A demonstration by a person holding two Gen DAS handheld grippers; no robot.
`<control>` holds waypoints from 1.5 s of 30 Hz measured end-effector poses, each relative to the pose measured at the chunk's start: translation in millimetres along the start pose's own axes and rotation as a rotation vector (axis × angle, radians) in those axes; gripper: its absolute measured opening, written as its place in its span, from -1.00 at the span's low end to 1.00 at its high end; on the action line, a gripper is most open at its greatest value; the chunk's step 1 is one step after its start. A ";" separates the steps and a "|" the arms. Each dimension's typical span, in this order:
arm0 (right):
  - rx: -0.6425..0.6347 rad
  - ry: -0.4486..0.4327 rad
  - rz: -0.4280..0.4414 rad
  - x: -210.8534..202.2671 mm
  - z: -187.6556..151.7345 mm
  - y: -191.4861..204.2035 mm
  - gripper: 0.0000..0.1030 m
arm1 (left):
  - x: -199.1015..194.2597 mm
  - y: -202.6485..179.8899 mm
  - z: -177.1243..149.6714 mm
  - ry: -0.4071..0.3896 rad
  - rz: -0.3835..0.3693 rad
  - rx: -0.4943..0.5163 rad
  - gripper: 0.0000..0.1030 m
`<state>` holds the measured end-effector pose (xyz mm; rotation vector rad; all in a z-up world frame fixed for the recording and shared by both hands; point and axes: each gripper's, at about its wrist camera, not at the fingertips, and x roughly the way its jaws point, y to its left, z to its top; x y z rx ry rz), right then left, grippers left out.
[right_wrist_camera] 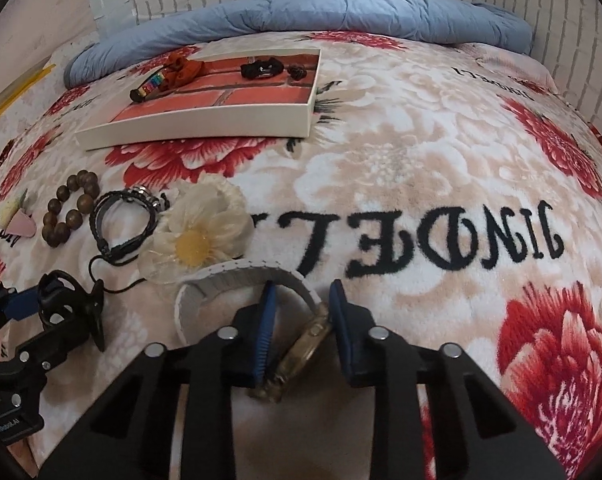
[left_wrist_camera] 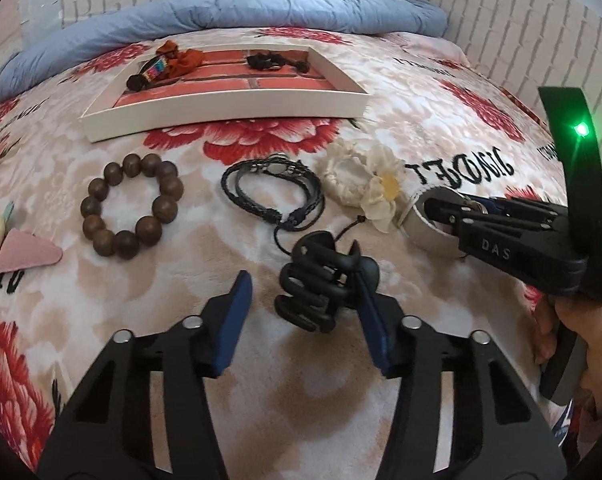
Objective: Organize jewelry
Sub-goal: 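Grasp the black claw clip with the left tool while the right tool grasps the white-band watch, then carry the black claw clip and watch into the tray with both tools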
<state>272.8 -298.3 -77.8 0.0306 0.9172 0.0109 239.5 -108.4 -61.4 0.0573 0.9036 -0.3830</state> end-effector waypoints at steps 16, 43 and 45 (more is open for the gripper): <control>-0.022 -0.027 -0.038 -7.4 2.3 1.9 -0.75 | -14.2 1.5 -1.6 -0.055 0.061 0.008 -0.32; 0.027 -0.161 -0.023 -3.8 144.3 7.2 -0.76 | -22.1 117.2 146.7 -0.208 0.200 -0.120 -0.32; 0.032 -0.157 -0.023 7.5 155.8 10.9 -0.76 | -12.4 127.8 157.1 -0.203 0.211 -0.119 -0.32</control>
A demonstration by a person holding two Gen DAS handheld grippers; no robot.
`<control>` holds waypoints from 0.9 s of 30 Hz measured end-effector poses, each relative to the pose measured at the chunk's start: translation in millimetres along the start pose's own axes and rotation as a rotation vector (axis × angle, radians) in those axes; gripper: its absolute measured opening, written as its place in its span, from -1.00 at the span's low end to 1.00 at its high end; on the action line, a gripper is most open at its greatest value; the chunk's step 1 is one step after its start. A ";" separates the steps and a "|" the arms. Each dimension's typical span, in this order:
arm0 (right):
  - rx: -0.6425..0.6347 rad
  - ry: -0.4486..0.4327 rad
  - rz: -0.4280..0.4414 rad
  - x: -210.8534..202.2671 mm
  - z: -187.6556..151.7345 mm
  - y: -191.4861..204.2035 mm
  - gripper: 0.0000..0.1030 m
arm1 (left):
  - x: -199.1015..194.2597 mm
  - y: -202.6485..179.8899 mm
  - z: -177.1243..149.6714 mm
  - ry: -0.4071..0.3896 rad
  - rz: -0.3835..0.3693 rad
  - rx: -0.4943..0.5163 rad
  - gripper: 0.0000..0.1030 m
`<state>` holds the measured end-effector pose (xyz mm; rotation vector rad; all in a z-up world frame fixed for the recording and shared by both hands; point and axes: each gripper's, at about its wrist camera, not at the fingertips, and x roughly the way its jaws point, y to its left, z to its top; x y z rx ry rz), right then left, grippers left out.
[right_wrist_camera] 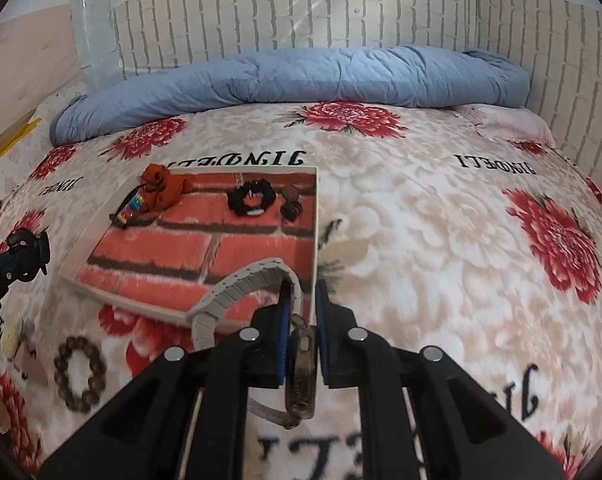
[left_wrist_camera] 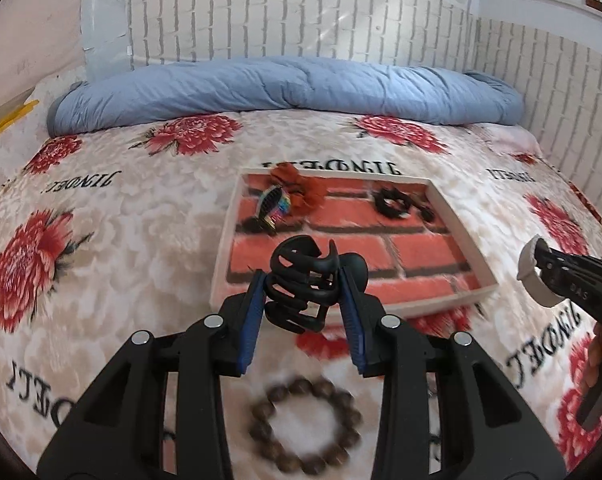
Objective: Organize jewelry
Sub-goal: 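Carry the black claw clip and watch into the tray with both tools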
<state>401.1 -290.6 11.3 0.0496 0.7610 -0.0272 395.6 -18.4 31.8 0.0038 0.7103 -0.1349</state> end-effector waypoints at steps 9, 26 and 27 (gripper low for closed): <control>0.027 0.032 -0.002 52.6 32.6 17.2 -0.76 | 56.0 22.5 27.8 0.032 0.018 -0.009 -0.32; 0.030 0.106 -0.056 158.2 63.0 39.1 -0.76 | 159.5 18.8 55.4 0.090 0.035 0.036 -0.31; 0.034 0.113 -0.055 161.8 62.7 38.5 -0.76 | 161.3 19.4 56.3 0.089 0.033 0.035 -0.31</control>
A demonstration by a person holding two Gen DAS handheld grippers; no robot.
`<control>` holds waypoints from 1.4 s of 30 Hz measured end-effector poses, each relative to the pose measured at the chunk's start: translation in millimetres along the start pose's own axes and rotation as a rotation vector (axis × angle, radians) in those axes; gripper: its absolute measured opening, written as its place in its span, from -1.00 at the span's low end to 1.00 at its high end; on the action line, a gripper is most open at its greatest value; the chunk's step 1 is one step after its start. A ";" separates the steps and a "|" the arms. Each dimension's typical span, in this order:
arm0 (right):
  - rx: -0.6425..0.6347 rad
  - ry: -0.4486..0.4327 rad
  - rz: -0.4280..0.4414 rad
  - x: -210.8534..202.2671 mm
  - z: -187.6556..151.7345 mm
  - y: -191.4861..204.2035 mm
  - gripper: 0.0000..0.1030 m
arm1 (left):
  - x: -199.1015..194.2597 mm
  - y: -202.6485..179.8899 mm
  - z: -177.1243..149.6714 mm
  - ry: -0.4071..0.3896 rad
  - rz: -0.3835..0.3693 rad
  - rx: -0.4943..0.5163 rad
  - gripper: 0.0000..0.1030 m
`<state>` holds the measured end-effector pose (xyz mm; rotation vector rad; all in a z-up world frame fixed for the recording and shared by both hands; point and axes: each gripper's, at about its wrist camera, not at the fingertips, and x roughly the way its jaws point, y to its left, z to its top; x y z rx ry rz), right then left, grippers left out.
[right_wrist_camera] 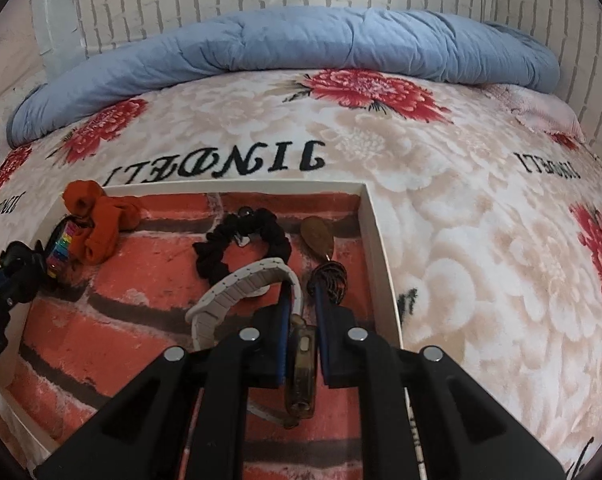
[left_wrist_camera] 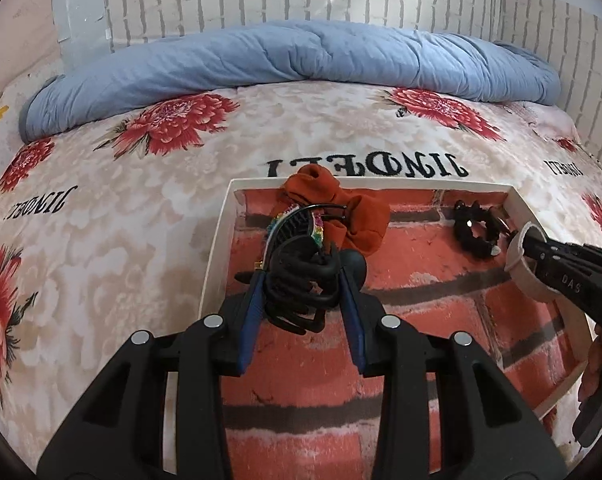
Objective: Organize jewelry
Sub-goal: 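Carry the black claw clip and watch into the tray with both tools, then open both tools to release the clip and watch in the tray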
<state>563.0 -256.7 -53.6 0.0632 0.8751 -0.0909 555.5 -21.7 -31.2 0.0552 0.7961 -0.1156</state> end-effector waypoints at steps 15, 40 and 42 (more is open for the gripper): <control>-0.004 0.073 0.008 15.6 0.1 0.3 -0.63 | 17.5 5.3 -7.6 0.052 0.023 -0.014 -0.30; -0.048 -0.044 0.084 -116.1 -41.0 -24.1 0.50 | -126.0 23.5 -29.5 -0.047 -0.009 -0.047 0.90; -0.059 -0.057 0.075 -125.9 -53.9 -26.3 0.50 | -134.5 25.4 -40.3 -0.041 -0.022 -0.048 0.90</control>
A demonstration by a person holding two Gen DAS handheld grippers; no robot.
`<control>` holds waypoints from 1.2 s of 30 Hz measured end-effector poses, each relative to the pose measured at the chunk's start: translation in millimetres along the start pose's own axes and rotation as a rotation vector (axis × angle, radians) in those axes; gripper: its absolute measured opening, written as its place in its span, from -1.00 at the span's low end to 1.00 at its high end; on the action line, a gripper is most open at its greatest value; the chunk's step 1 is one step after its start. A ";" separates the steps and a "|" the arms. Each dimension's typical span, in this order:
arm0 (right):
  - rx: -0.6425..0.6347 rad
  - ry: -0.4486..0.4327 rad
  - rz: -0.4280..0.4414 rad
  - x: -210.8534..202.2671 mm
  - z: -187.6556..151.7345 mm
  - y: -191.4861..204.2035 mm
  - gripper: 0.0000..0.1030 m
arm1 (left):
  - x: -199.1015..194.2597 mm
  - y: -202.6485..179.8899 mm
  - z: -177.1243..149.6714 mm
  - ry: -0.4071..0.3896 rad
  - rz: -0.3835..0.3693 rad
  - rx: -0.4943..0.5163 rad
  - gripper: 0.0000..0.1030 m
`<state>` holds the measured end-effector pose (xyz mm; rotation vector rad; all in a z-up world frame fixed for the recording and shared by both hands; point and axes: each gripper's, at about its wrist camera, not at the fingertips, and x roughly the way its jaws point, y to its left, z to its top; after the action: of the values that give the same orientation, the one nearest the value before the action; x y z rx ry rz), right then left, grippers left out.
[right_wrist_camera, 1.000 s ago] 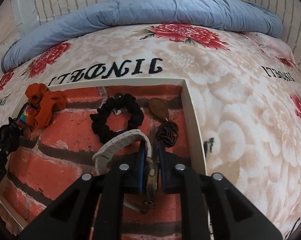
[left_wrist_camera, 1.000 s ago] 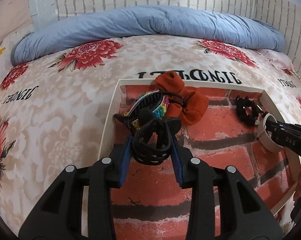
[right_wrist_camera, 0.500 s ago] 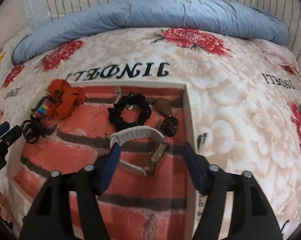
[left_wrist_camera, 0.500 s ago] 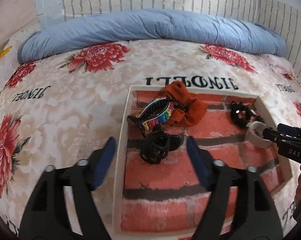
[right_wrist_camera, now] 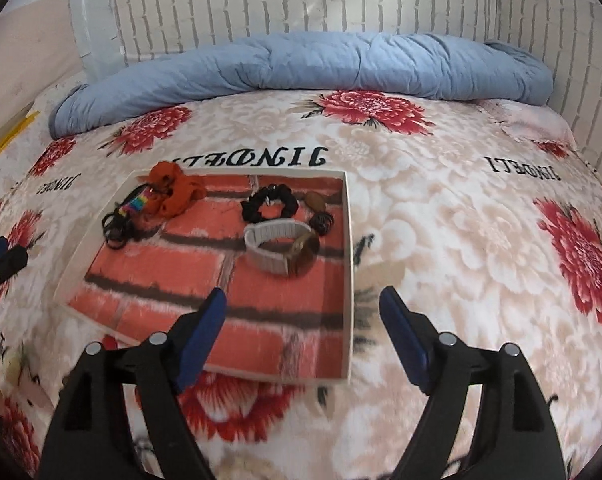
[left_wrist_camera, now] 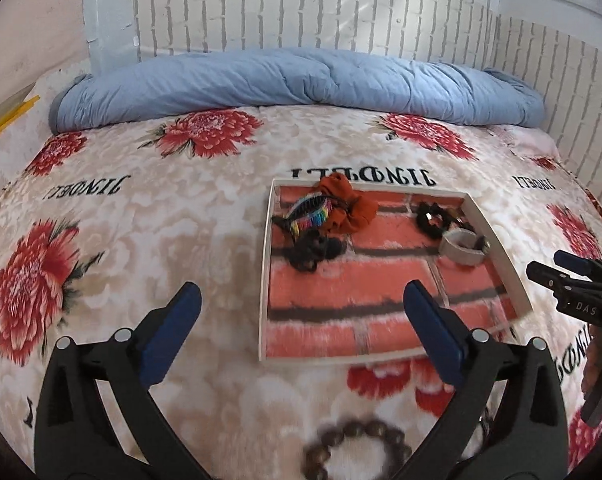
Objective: Organize jewelry
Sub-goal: 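Open both tools to release the clip and watch in the tray, then move both tools back toward the remaining items on the bed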
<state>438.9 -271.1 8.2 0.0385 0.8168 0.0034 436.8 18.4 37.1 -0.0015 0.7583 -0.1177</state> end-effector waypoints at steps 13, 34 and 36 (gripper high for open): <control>-0.004 -0.037 0.004 -32.7 -84.2 1.0 0.50 | -18.1 -10.7 -80.1 0.029 0.017 0.004 0.90; -0.011 0.026 -0.013 -12.2 -136.0 2.5 0.50 | 9.0 -15.6 -135.1 0.098 -0.008 -0.020 0.90; -0.010 0.034 -0.016 -10.2 -137.0 2.0 0.49 | 12.5 -13.5 -136.4 0.111 -0.015 -0.030 0.90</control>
<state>332.0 -264.8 -78.0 0.0224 0.8511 -0.0075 350.8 9.3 -70.0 -0.0299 0.8706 -0.1216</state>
